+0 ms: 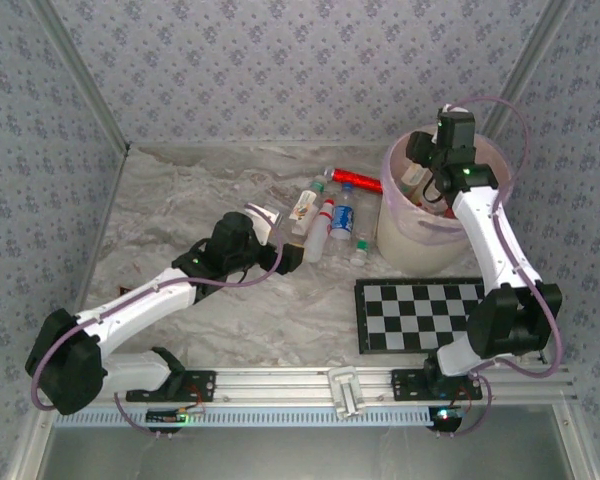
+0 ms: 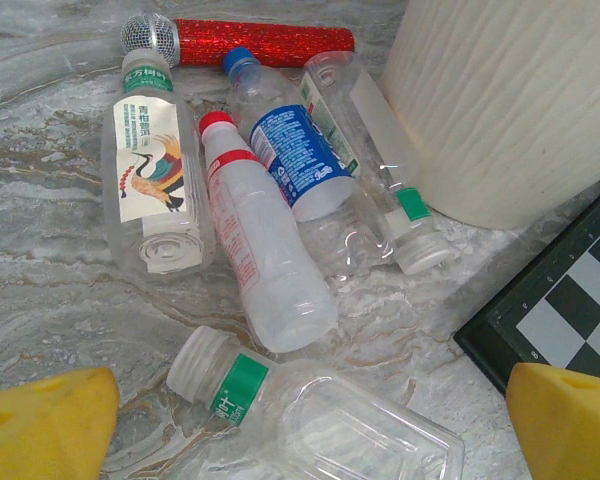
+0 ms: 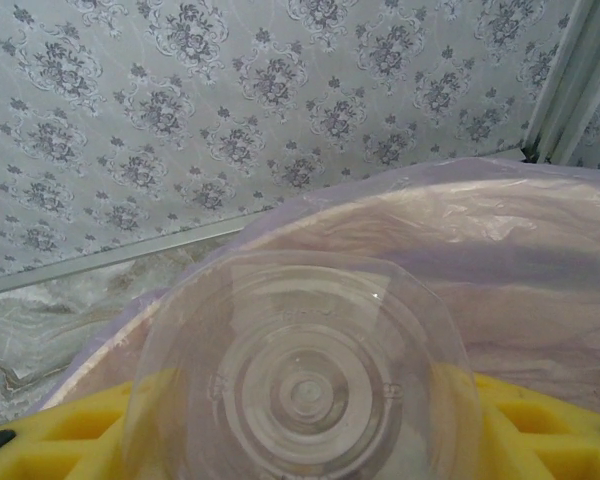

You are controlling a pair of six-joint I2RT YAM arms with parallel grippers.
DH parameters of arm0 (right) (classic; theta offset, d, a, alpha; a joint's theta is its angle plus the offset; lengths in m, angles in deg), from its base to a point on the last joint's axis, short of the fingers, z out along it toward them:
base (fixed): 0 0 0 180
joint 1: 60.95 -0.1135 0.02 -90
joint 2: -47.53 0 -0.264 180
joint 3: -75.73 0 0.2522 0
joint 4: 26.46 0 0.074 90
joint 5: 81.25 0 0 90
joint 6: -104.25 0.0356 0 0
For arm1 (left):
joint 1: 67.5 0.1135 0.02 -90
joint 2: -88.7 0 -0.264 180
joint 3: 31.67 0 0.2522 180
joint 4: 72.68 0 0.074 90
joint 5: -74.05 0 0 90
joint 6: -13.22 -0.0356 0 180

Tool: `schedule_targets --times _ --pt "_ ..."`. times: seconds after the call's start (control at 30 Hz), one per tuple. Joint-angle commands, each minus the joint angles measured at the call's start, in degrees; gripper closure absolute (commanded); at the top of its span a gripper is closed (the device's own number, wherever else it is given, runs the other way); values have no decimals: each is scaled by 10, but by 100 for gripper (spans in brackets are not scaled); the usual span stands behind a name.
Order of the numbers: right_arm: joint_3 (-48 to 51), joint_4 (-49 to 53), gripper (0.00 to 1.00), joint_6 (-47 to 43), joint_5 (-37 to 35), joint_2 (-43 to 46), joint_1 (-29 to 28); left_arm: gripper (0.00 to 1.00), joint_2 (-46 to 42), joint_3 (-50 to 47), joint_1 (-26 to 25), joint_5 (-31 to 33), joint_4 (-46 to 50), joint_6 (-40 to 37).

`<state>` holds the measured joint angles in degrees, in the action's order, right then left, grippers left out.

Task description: Put the plastic bottles in the bin

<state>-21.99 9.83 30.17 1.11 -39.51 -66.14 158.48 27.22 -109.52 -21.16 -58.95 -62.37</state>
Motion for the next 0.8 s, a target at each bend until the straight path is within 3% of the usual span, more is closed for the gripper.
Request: schedule_targets --times 0.0,0.3,0.57,0.77 --pt "76 138 90 47 71 -35 -12 1 3 8 0 9 3 -4" --pt "27 215 41 27 20 59 -13 1 10 9 0 18 8 -4" --pt "-72 331 7 -18 -16 103 -4 1 21 13 4 50 -12 14" --pt "-97 341 5 -38 -11 111 24 1 33 17 6 57 -13 35"
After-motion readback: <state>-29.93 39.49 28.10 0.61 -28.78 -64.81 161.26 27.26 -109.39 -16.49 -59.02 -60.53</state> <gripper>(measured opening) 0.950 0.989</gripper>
